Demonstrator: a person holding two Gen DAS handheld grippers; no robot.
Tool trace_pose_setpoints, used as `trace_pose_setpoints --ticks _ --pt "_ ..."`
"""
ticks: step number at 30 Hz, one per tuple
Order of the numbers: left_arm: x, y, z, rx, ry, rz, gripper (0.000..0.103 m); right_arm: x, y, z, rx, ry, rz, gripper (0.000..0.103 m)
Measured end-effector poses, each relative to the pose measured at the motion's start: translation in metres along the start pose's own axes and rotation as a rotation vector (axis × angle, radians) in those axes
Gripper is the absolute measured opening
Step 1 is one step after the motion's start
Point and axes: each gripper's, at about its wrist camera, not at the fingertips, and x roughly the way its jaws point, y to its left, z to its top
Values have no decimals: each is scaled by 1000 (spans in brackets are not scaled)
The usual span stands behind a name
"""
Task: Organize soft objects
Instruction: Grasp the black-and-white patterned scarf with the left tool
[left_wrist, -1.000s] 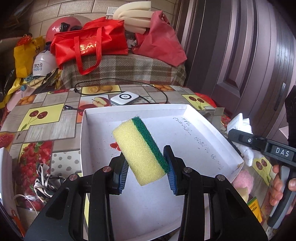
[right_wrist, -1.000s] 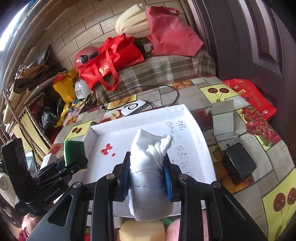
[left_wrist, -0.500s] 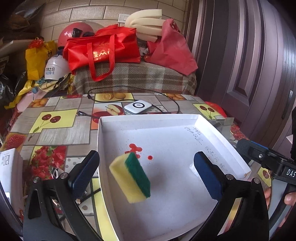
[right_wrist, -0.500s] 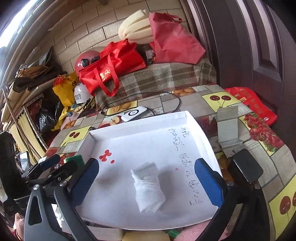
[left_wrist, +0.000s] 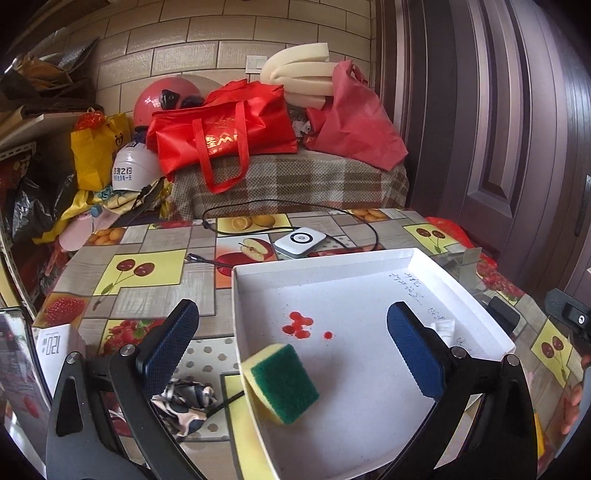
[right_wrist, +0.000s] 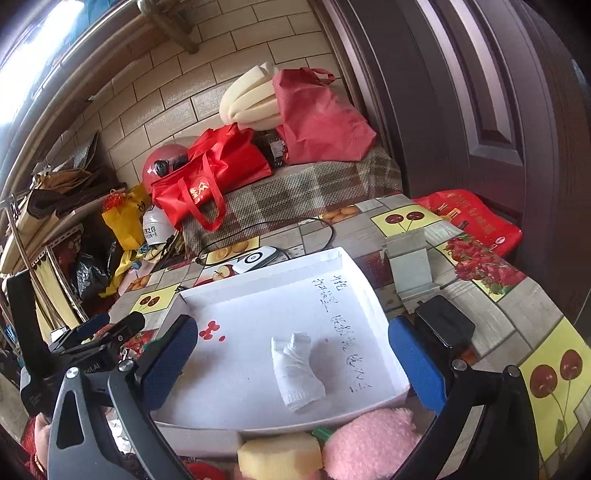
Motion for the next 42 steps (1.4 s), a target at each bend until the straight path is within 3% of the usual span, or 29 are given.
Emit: trace_pose_setpoints --ticks 4,8,14,15,18,23,27,32,42 --pt "-3 44 1 -36 47 92 103 -18 -20 -14 1 -78 -46 103" --pt "5 87 -16 -73 169 171 103 -14 -39 -21 66 -81 -46 103" --pt "24 82 -41 11 277 215 96 -8 -42 -27 83 -58 -47 103" --pt "31 77 -45 23 298 214 91 -10 -41 -28 73 -63 -49 103" --pt "50 71 -59 43 361 217 63 -11 -37 -31 47 -73 -57 103" --pt "60 75 -68 26 397 250 61 -11 -37 -31 35 -76 -52 103" --pt "61 80 -68 -5 398 223 61 -12 -37 -31 36 -81 -52 103" --pt "58 73 -67 19 374 183 43 -13 -37 -30 34 -90 -56 103" --pt "26 64 -45 9 191 190 40 -16 -39 -30 31 -109 -59 103"
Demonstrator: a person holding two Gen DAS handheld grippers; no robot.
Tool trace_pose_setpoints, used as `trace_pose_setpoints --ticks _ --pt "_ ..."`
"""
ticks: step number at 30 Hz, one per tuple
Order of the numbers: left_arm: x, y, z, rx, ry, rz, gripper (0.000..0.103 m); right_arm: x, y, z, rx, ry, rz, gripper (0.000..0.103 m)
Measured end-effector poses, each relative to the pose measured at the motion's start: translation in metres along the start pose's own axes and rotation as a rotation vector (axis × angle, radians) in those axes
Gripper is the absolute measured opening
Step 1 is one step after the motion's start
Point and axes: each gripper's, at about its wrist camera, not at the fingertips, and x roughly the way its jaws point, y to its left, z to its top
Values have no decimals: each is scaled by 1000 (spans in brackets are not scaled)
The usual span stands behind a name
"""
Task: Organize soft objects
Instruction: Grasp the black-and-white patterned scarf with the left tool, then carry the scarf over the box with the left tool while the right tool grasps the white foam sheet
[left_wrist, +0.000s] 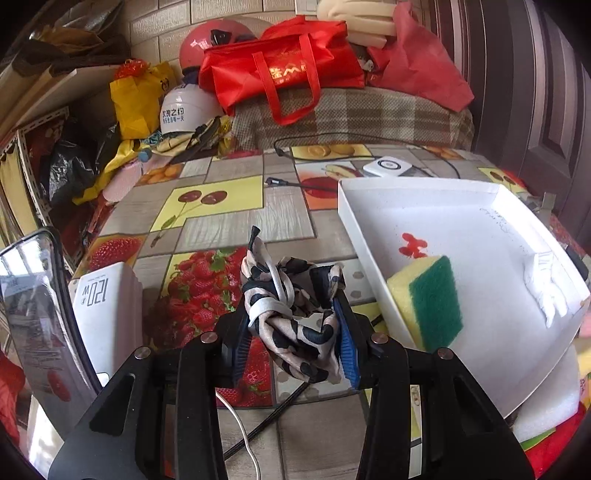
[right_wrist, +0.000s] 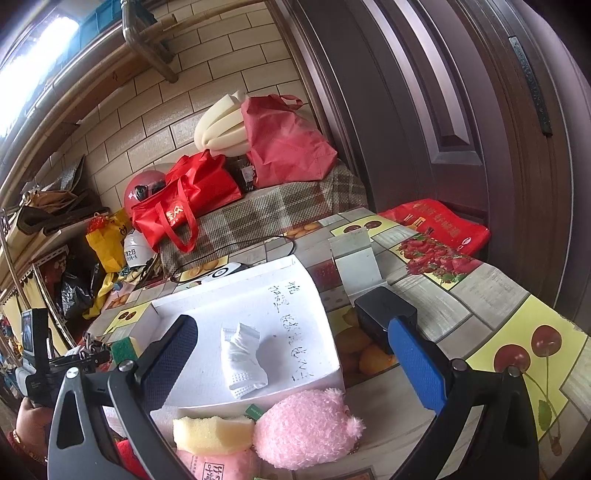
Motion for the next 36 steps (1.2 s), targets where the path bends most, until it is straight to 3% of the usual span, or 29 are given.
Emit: trace_pose_setpoints --ticks 9,15,19,22,28,33,36 --pt "-55 -24 11 13 -149 -92 40 -8 0 -1 9 -8 48 103" --pt "-86 -46 2 65 -184 -166 40 -33 4 -1 -11 -37 86 103" --pt "-96 -49 -7 52 -184 -215 40 -48 12 -6 -67 -3 139 103" --pt "-101 -48 -13 33 -193 -244 40 -54 23 -17 -154 63 196 103" --pt "-108 -57 -20 53 -204 -286 40 -55 60 -58 -386 310 400 103" --pt "-108 -65 -24 81 -195 -308 40 -51 86 -84 -536 433 468 103" --pt "-107 -68 -26 91 -190 -323 40 -46 92 -92 -570 490 490 97"
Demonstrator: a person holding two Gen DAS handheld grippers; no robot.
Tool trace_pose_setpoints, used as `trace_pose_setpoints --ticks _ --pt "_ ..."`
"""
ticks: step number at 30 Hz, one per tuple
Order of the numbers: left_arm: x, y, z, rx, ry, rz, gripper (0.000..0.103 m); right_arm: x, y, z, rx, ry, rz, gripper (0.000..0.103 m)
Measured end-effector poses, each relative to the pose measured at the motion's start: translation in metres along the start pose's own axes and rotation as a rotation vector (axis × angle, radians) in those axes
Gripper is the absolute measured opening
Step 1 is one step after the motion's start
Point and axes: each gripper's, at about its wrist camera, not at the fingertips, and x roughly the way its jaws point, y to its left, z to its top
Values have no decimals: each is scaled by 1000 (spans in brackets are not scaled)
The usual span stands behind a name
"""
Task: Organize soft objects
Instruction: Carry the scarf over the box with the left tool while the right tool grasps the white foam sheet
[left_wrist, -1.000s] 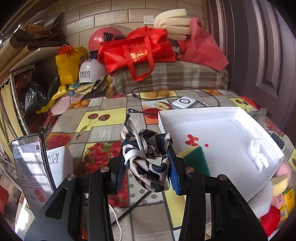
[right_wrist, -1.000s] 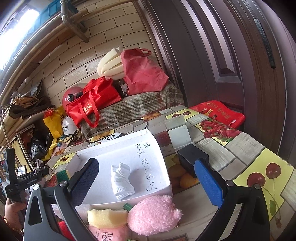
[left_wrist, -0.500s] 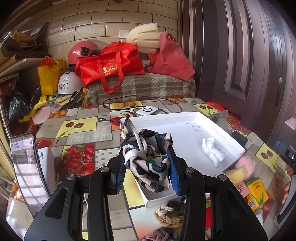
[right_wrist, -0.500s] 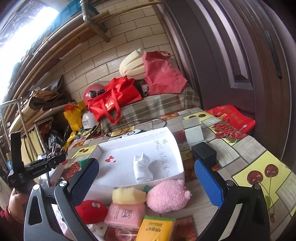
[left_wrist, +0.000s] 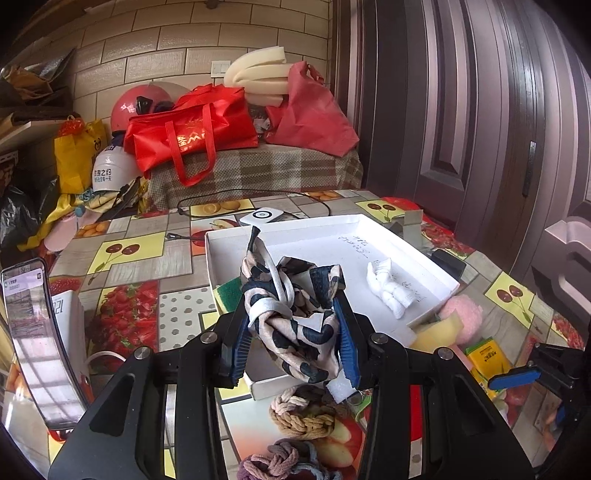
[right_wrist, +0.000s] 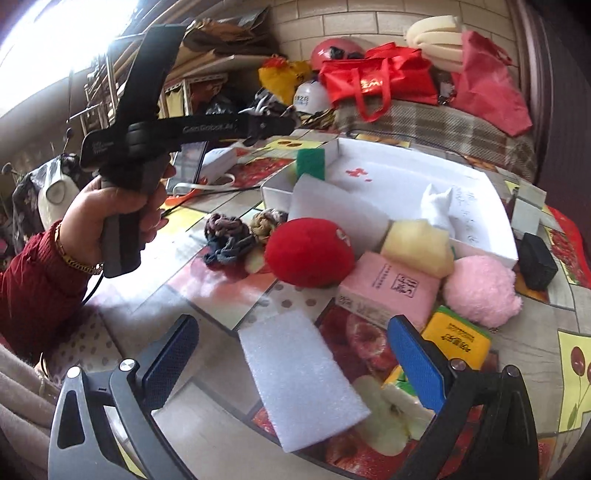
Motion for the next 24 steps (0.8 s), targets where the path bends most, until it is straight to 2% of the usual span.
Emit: trace_pose_setpoints --ticks 2,4,5,7,14,16,20,24 --pt "-1 -2 0 6 -4 -4 40 10 1 -2 -4 55 7 90" --pt "-2 -3 0 8 -9 -4 40 18 1 -4 -9 98 6 72" --pt "-2 -2 0 6 -12 -2 40 20 1 -4 -13 112 3 70" --pt "-3 -1 1 0 -15 0 40 24 3 -6 -22 139 -5 65" --pt "-5 1 2 -5 -23 2 40 31 8 -9 -67 181 -29 63" --pt "-7 1 3 -10 -27 3 40 30 12 -9 -85 174 -13 54" --pt "-10 2 6 -17 -37 7 40 21 20 -9 -105 137 7 51" --pt "-10 1 9 -23 -45 20 40 -7 8 6 -11 -14 24 51"
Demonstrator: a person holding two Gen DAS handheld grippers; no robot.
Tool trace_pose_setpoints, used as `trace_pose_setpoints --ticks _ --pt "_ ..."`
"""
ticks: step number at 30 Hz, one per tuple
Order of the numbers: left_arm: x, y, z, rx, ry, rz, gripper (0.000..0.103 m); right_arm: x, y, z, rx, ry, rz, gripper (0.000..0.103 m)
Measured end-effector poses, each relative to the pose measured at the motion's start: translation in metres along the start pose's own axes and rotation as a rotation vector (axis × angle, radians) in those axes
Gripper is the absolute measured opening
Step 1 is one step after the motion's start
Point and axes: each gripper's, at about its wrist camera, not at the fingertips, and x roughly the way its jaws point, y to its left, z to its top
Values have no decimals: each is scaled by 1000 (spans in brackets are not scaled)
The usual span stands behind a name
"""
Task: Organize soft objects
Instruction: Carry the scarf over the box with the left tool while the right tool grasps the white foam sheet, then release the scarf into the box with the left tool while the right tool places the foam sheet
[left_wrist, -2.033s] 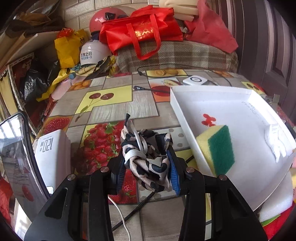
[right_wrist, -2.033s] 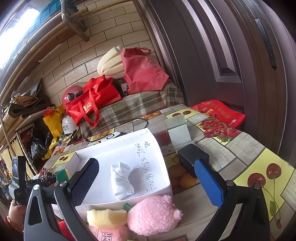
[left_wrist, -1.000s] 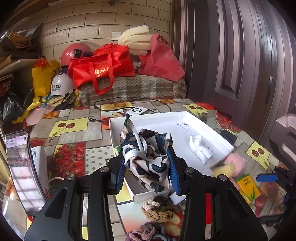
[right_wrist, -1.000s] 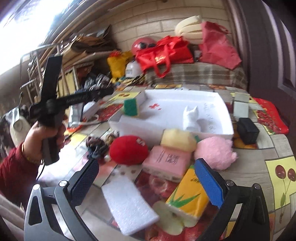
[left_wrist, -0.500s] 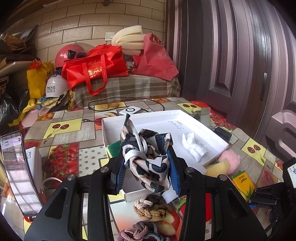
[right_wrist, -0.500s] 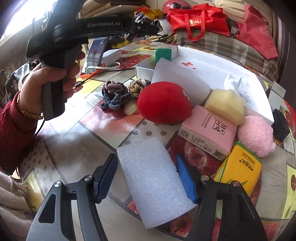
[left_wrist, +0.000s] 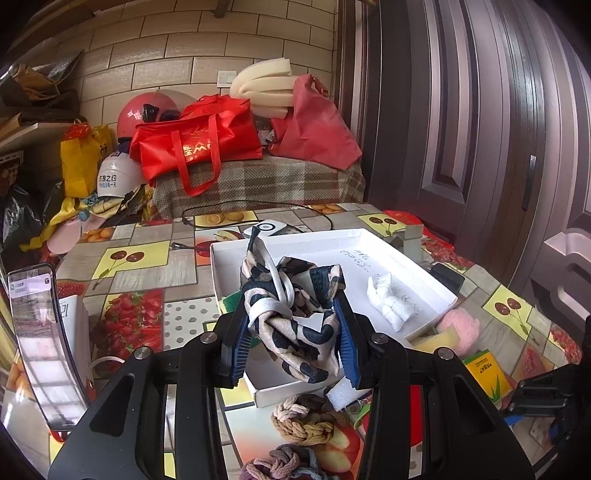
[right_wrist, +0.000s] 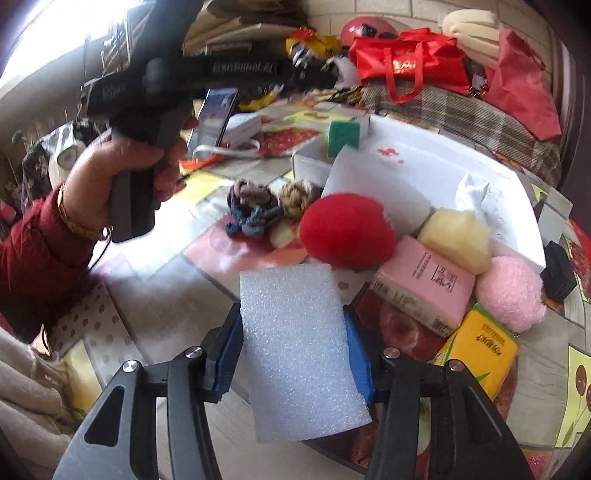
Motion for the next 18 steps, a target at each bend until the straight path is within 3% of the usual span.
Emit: trace_pose_setpoints --ticks 8,12,18 --pt "18 -6 15 -27 21 66 40 -67 -58 33 284 -386 -191 52" --pt "34 -14 27 -16 27 90 40 -87 -80 46 384 -506 -264 52" --pt "47 -15 42 -27 7 150 40 -95 -95 65 472 -612 -318 52"
